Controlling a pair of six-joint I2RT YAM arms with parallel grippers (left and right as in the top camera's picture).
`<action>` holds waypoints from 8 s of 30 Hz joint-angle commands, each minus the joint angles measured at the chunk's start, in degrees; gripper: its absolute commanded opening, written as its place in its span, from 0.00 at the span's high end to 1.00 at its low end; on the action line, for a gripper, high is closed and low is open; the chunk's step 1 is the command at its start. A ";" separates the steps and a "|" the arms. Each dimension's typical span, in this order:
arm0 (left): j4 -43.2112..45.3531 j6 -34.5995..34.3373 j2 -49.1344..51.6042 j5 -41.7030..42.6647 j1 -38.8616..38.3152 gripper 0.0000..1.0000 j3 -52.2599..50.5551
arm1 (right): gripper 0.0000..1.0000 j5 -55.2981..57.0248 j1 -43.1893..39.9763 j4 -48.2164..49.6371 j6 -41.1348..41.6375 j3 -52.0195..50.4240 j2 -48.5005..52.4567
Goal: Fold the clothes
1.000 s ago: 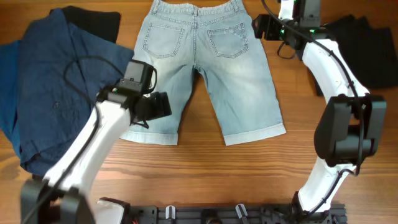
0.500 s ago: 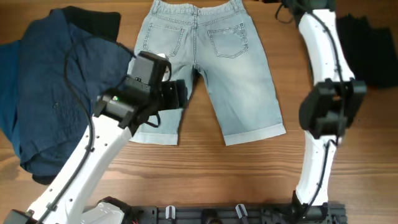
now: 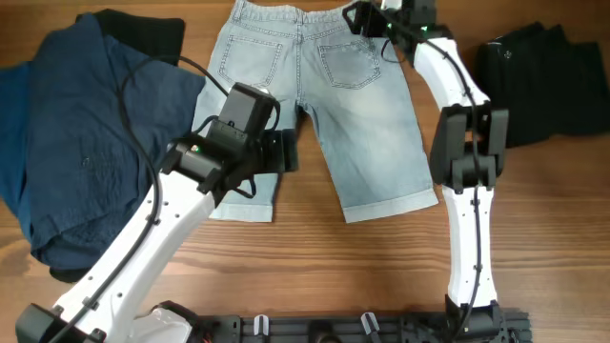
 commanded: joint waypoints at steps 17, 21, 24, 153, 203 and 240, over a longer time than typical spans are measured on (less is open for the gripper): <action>0.22 -0.59 5.16 -0.98 -0.20 0.15 0.85 | 0.15 3.06 -1.97 7.67 -0.70 3.78 3.89; 0.28 -0.57 7.65 -0.98 -0.20 0.15 0.85 | 0.14 6.51 -2.01 6.49 -4.02 3.76 4.33; 0.70 -0.57 8.74 -0.98 -0.20 0.15 0.85 | 0.16 7.02 -2.01 5.11 -5.35 3.74 5.16; 0.68 14.43 54.69 19.93 35.39 0.07 40.98 | 0.03 12.68 -6.03 -37.73 -16.06 2.84 -20.85; -26.82 14.88 39.65 10.23 0.92 0.11 35.08 | 0.00 11.69 -9.60 -34.91 -5.77 5.01 -15.54; -7.37 19.39 36.24 4.59 4.48 0.96 5.88 | 0.01 1.27 -9.57 -48.96 -14.21 4.76 -32.98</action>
